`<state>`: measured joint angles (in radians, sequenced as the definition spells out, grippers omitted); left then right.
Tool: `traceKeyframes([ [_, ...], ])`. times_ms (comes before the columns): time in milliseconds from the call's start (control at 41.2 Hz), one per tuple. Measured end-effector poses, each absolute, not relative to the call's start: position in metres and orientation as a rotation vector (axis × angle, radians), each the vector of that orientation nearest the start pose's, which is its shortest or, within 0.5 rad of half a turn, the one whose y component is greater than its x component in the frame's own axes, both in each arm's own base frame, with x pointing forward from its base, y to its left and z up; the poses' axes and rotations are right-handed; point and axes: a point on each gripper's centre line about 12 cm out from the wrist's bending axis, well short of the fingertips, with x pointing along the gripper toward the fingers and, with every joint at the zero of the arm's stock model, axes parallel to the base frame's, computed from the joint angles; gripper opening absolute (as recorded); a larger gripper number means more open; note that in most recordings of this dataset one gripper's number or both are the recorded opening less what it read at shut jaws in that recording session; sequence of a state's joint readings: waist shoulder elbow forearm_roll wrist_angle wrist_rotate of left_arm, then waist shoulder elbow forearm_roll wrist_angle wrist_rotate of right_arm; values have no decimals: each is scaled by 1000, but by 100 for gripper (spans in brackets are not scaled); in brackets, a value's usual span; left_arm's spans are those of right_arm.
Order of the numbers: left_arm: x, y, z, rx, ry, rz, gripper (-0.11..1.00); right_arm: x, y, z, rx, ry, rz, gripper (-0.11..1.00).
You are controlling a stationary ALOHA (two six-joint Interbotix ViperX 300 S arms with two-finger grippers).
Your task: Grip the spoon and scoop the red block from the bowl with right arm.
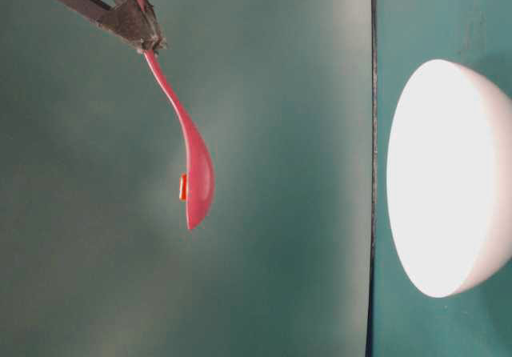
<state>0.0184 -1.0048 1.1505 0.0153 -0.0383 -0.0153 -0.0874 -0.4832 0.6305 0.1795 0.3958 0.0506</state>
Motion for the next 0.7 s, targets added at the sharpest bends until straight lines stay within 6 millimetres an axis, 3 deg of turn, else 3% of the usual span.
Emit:
traceKeyframes([
  [703,193,3,284,-4,92,18,0,311,-19,316,255,532,-76,26],
])
